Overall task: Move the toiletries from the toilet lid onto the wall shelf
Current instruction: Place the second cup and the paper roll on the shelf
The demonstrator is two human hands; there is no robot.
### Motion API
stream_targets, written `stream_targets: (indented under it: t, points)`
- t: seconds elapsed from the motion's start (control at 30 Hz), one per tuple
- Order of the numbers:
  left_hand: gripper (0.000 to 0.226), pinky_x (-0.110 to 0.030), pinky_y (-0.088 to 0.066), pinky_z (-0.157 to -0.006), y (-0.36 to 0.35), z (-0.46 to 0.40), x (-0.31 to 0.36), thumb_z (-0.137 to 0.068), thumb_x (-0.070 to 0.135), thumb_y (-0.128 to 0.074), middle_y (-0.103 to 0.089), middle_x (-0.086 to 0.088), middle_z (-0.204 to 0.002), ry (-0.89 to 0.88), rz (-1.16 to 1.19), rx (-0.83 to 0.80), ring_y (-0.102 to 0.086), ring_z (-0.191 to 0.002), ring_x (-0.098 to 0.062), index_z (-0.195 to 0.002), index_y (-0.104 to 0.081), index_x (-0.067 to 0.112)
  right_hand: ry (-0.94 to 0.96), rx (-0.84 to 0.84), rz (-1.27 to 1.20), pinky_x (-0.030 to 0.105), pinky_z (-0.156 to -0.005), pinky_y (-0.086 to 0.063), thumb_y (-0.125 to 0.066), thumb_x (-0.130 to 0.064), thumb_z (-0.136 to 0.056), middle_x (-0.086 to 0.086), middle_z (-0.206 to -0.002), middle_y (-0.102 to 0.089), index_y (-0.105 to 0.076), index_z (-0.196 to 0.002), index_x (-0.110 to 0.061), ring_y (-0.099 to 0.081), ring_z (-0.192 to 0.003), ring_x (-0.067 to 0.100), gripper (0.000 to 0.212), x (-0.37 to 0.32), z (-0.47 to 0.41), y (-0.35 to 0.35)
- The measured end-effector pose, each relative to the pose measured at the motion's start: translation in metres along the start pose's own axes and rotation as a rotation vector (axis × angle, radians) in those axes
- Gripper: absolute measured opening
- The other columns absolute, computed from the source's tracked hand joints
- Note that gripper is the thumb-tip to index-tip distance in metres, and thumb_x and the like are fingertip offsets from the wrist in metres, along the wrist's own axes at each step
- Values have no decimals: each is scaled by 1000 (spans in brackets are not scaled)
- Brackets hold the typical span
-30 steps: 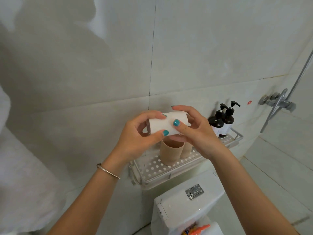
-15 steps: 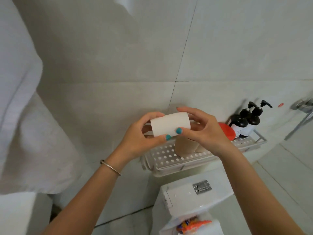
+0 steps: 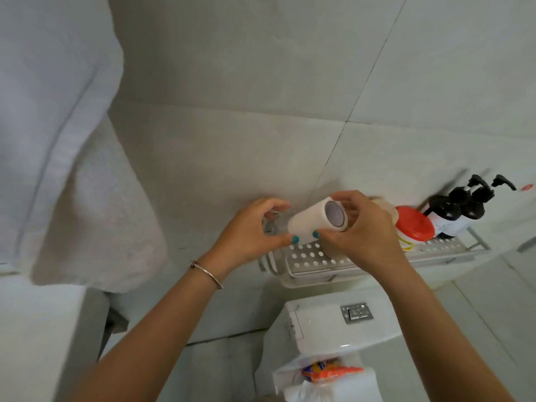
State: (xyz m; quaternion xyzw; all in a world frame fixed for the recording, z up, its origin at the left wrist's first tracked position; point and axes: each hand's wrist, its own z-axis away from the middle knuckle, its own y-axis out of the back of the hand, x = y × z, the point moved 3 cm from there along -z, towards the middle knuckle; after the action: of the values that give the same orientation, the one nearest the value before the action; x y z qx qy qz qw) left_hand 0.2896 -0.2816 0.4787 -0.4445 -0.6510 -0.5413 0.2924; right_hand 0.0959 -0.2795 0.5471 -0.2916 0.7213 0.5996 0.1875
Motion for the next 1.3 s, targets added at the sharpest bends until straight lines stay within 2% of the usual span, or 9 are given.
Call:
stream_targets:
  t: [0.1, 0.2, 0.37, 0.43, 0.57, 0.8, 0.93, 1.1, 1.3]
  points:
    - [58, -8, -42, -81, -3, -2, -5, -69, 26, -84, -60, 17, -111, 14, 7, 2, -57, -97, 0, -120, -58, 29, 39, -5, 115, 36, -81, -51, -89, -19, -60, -3, -99, -68, -62, -115, -21, -63, -94, 19, 62, -4, 0, -11]
    - [58, -23, -48, -91, -7, -3, -12, -69, 21, -84, -61, 13, -111, 17, 32, 26, -58, -101, -5, -121, -58, 27, 48, -29, 255, 26, -71, -39, -86, -24, -64, -3, -103, -69, -60, -118, -23, -63, -96, 19, 60, -5, -6, -28]
    - [54, -38, -54, -85, -11, -1, -23, -69, 24, -83, -61, 12, -109, 25, -3, 76, -61, -94, -10, -117, -59, 29, 30, -91, 268, 34, -82, -48, -84, -27, -67, 4, -113, -66, -57, -120, -23, -61, -103, 27, 60, -1, -16, -55]
    - [51, -39, -54, -83, -11, 1, -26, -69, 24, -83, -62, 12, -108, 38, 31, 111, -61, -92, -10, -114, -61, 28, 11, -107, 268, 31, -85, -45, -83, -27, -71, 4, -119, -65, -55, -124, -22, -60, -107, 25, 59, -3, -17, -60]
    - [44, -38, -55, -82, -11, 4, -26, -70, 23, -83, -63, 13, -105, 54, 70, 136, -62, -92, -9, -109, -61, 29, -39, -104, 171, 24, -79, -41, -82, -21, -75, 5, -121, -64, -48, -127, -16, -61, -108, 23, 61, -5, -16, -59]
    - [43, -39, -56, -82, -9, 3, -19, -74, 28, -80, -61, 16, -107, 75, 76, 97, -62, -93, -8, -111, -57, 34, -80, -45, 113, 33, -88, -49, -85, -20, -72, 9, -122, -65, -43, -133, -10, -62, -111, 29, 75, -6, -7, -63]
    - [48, -39, -56, -81, -5, 2, -15, -74, 29, -80, -58, 19, -104, 99, 55, 60, -61, -88, -6, -115, -55, 32, -122, 4, 35, 23, -84, -46, -84, -19, -73, 8, -125, -62, -41, -135, -10, -61, -113, 27, 76, -1, 0, -69]
    - [48, -38, -55, -81, -1, 5, -8, -75, 27, -79, -58, 18, -103, 87, 31, 47, -61, -89, -7, -116, -55, 32, -121, 63, -30, 39, -92, -55, -85, -19, -72, 4, -129, -60, -40, -134, -15, -60, -114, 24, 76, 4, 15, -73]
    - [48, -31, -56, -80, -4, 7, 1, -76, 29, -79, -60, 15, -107, 75, 21, 29, -62, -90, -6, -117, -54, 32, -142, 89, -96, 33, -94, -54, -83, -19, -74, 2, -126, -59, -41, -137, -18, -60, -111, 17, 76, 5, 31, -58]
